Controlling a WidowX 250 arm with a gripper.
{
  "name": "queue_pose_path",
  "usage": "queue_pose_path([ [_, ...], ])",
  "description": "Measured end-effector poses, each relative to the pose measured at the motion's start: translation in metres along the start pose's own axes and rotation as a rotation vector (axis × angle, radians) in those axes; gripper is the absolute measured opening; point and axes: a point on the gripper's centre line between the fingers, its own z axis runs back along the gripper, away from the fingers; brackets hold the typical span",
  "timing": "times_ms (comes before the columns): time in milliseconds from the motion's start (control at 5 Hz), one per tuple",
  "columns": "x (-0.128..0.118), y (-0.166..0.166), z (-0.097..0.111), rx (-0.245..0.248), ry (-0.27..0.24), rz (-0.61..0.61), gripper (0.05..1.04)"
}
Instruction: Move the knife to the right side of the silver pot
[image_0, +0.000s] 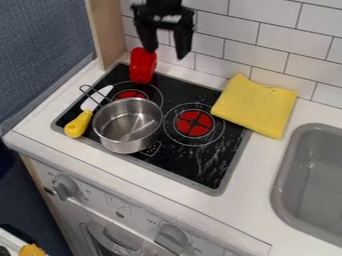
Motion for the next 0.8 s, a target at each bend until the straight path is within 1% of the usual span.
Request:
queue_pose_path([
  [200, -0.038, 0.026, 0.039, 0.03, -0.07, 0.008, 1.0],
  [400, -0.078, 0.048, 0.045, 0.088, -0.067, 0.009, 1.0],
  [600, -0.107, 0.067, 0.028, 0.147, 0.001, -0.003, 1.0],
  [800, -0.124, 0.072, 0.013, 0.191, 0.052, 0.002, 1.0],
])
